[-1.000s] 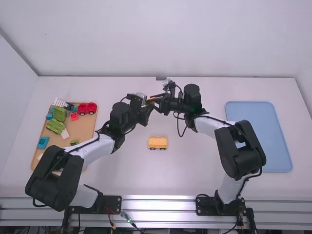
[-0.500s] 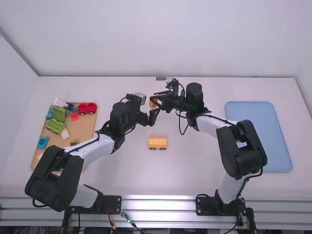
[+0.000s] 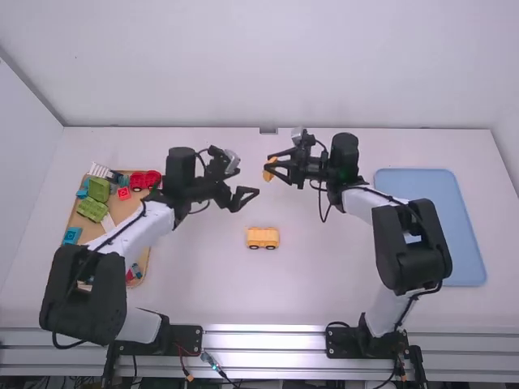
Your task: Assemble lego blocks to make yellow taxi
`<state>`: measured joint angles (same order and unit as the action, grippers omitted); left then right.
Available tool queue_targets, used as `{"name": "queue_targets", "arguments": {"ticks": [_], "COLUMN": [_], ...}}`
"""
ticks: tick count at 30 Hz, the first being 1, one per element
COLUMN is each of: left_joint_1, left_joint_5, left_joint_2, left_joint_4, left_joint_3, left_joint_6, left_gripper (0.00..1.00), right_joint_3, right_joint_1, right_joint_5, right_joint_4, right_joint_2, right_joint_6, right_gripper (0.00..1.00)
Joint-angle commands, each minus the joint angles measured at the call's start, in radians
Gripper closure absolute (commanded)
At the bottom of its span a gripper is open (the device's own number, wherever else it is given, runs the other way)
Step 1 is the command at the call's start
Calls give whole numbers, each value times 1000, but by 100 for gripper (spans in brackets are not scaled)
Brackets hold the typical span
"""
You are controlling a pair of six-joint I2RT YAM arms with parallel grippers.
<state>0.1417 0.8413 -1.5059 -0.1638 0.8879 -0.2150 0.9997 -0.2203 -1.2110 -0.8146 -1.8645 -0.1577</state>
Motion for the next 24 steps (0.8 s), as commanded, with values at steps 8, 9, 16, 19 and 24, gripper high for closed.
{"name": "queue_targets", "arguments": {"ticks": [8, 9, 16, 19, 24], "left_joint_1": [-47, -42, -18, -16, -16], "left_joint_5": [481, 483, 525, 592, 606], "left_joint_2": [-69, -80, -161, -186, -199], "left_joint_4": [48, 45, -3, -35, -58], "left_joint_3": [73, 73, 73, 73, 73], "left_joint_6": [-362, -362, -348, -350, -293], "left_gripper": [1, 1, 13, 17, 25], "right_joint_3": [20, 24, 35, 35, 35], "right_joint_1": [-20, -25, -50, -48, -52], "right_joint_5": [-263, -270, -307, -308, -307], "right_joint_4": [-106, -103, -99, -98, -99], "right_joint_2": [-15, -15, -15, -15, -15], "right_joint_6": [4, 1, 6, 9, 12], "right_gripper": [71, 71, 71, 71, 71]}}
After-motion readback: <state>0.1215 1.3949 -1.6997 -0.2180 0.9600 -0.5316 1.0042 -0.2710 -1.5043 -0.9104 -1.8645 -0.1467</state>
